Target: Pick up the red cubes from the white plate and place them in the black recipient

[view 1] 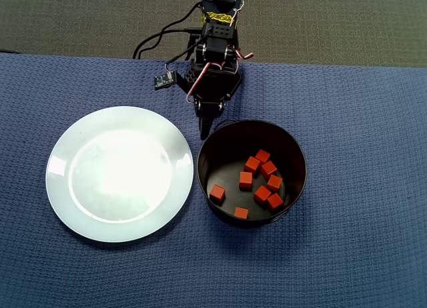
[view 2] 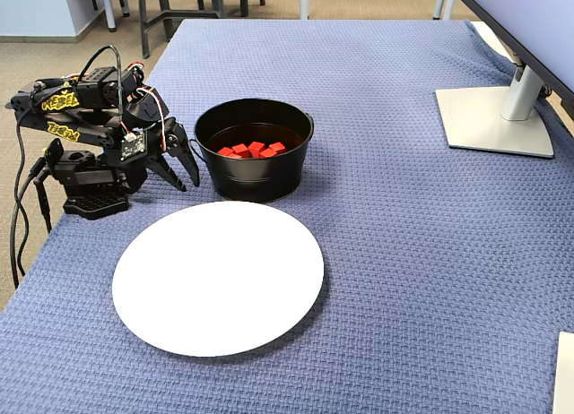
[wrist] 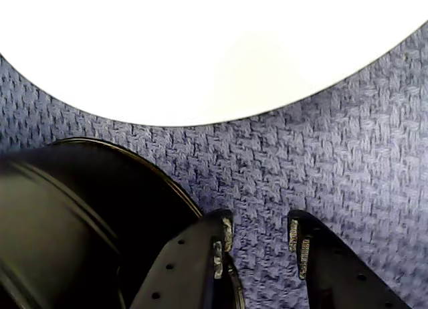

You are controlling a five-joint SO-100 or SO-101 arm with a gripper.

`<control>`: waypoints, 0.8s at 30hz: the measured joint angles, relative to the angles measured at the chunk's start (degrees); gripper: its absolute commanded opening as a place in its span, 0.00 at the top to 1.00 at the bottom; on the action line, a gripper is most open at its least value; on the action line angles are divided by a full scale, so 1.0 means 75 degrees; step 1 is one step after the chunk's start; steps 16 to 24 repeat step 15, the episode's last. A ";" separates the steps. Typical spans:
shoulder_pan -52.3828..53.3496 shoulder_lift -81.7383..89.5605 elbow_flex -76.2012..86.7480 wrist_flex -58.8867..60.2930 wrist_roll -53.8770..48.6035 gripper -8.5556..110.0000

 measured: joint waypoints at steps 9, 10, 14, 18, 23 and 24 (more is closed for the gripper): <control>0.0141 -0.0012 0.0164 -0.0691 0.0938 0.93; 0.0152 -0.0012 0.0164 -0.0727 0.0984 0.93; 0.0152 -0.0012 0.0164 -0.0738 0.1055 0.93; 0.0152 -0.0012 0.0164 -0.0738 0.1055 0.93; 0.0152 -0.0012 0.0164 -0.0738 0.1055 0.93; 0.0152 -0.0012 0.0164 -0.0738 0.1055 0.93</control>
